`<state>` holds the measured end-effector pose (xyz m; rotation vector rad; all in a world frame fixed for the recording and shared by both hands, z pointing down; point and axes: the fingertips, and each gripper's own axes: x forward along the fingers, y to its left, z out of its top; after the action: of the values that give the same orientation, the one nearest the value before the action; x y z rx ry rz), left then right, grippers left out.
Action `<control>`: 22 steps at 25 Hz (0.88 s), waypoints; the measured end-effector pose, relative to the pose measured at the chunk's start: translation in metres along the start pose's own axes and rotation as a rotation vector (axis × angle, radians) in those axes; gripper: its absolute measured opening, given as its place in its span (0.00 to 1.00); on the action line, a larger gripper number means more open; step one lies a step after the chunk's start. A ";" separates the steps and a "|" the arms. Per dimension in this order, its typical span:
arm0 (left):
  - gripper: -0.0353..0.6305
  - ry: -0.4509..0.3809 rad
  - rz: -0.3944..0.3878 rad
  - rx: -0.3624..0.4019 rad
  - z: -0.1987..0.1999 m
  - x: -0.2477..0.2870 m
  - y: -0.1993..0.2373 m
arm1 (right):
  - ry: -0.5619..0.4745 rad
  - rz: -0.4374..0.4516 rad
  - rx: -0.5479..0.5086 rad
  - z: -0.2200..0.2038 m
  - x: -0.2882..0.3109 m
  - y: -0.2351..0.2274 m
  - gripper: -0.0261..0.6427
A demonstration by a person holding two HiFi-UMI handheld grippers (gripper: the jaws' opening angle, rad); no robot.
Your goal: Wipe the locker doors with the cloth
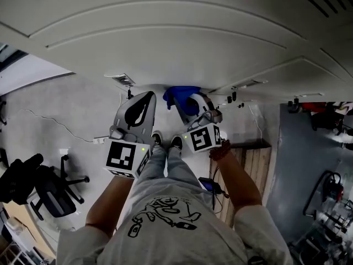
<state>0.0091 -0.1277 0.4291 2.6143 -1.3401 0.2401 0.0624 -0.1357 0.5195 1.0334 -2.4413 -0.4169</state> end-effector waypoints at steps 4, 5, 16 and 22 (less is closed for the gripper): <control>0.06 -0.022 -0.016 0.008 0.014 -0.001 -0.008 | 0.014 -0.018 -0.004 0.012 -0.016 -0.016 0.07; 0.06 -0.027 -0.020 0.010 0.018 -0.002 -0.010 | 0.010 -0.023 -0.010 0.019 -0.020 -0.020 0.07; 0.06 -0.139 -0.036 0.055 0.081 -0.016 -0.013 | -0.156 -0.087 -0.050 0.138 -0.060 -0.078 0.07; 0.06 -0.200 -0.043 0.096 0.113 -0.031 -0.010 | -0.259 -0.127 -0.064 0.207 -0.085 -0.111 0.07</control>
<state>0.0058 -0.1248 0.3117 2.8074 -1.3614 0.0372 0.0740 -0.1276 0.2704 1.1740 -2.5745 -0.7061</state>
